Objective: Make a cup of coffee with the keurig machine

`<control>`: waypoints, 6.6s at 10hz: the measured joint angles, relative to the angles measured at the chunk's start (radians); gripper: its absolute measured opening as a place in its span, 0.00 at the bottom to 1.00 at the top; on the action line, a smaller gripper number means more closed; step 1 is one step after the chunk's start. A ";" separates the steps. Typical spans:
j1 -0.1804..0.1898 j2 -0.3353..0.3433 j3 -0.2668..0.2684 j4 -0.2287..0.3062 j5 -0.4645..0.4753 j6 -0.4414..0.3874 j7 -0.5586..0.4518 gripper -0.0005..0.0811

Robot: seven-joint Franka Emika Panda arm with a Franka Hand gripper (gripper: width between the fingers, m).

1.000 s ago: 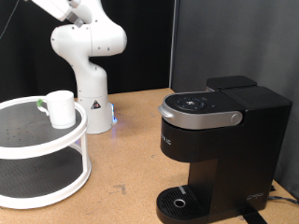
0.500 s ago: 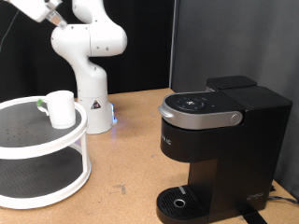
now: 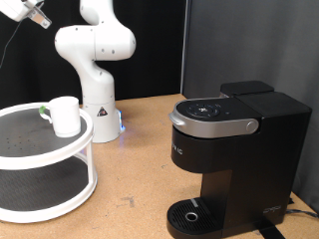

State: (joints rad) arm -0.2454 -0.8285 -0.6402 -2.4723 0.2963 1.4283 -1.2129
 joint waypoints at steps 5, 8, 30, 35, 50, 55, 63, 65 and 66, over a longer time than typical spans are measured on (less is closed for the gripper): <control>-0.029 0.000 -0.011 -0.043 0.005 0.109 0.021 0.01; -0.031 0.006 -0.040 -0.121 0.005 0.236 -0.015 0.01; 0.024 0.234 -0.116 -0.322 -0.016 0.668 -0.187 0.99; 0.034 0.244 -0.118 -0.340 -0.025 0.666 -0.190 0.99; -0.056 0.163 -0.065 -0.326 -0.038 0.614 -0.075 0.09; -0.072 0.148 0.003 -0.315 -0.055 0.580 0.050 0.09; 0.156 0.297 0.142 -0.297 0.200 0.872 0.235 0.09; 0.216 0.345 0.147 -0.276 0.236 0.877 0.235 0.09; 0.239 0.368 0.157 -0.270 0.253 0.896 0.236 0.09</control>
State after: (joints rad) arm -0.0061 -0.4602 -0.4834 -2.7420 0.5488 2.3242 -0.9772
